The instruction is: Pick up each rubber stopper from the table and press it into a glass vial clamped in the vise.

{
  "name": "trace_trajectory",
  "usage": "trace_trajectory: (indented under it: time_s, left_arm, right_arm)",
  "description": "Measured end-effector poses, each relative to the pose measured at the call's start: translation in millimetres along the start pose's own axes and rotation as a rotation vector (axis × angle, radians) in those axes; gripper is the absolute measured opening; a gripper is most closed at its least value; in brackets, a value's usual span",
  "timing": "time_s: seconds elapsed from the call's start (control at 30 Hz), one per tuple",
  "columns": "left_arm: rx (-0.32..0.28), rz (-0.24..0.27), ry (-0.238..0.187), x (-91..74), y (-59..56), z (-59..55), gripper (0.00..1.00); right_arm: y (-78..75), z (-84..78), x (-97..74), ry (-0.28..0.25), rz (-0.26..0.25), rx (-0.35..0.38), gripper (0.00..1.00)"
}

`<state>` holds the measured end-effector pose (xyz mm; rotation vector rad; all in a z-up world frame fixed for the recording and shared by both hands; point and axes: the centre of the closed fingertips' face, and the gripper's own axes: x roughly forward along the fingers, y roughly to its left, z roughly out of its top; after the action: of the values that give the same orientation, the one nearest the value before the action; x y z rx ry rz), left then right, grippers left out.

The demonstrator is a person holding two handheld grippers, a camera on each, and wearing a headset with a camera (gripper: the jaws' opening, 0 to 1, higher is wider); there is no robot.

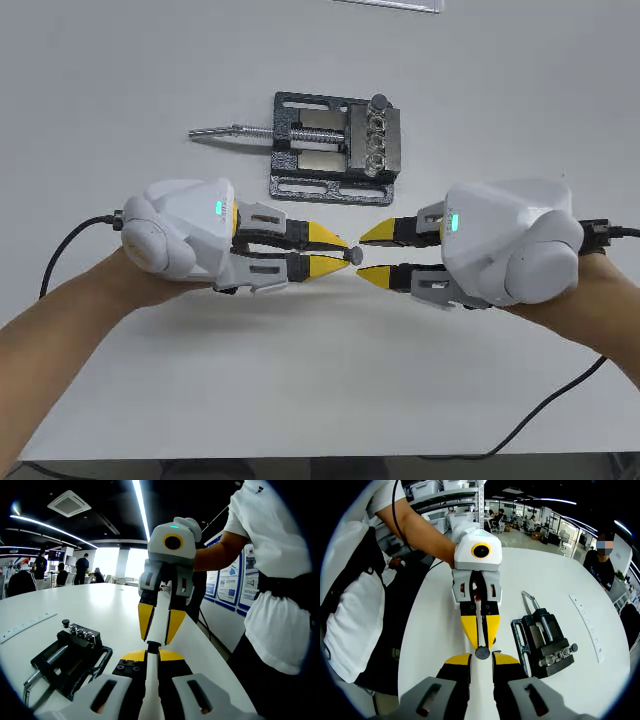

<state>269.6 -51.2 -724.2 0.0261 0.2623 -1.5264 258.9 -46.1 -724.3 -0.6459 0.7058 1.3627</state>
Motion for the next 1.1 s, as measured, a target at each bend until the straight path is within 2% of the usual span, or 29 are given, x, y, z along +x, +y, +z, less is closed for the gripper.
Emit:
trace_trajectory:
  time_s: [1.1]
  left_arm:
    - [0.012, -0.018, -0.005, -0.7, -6.4, 4.3, 0.02]
  right_arm:
    - [4.4, 2.7, -1.8, -0.012, 0.004, -0.049, 0.11]
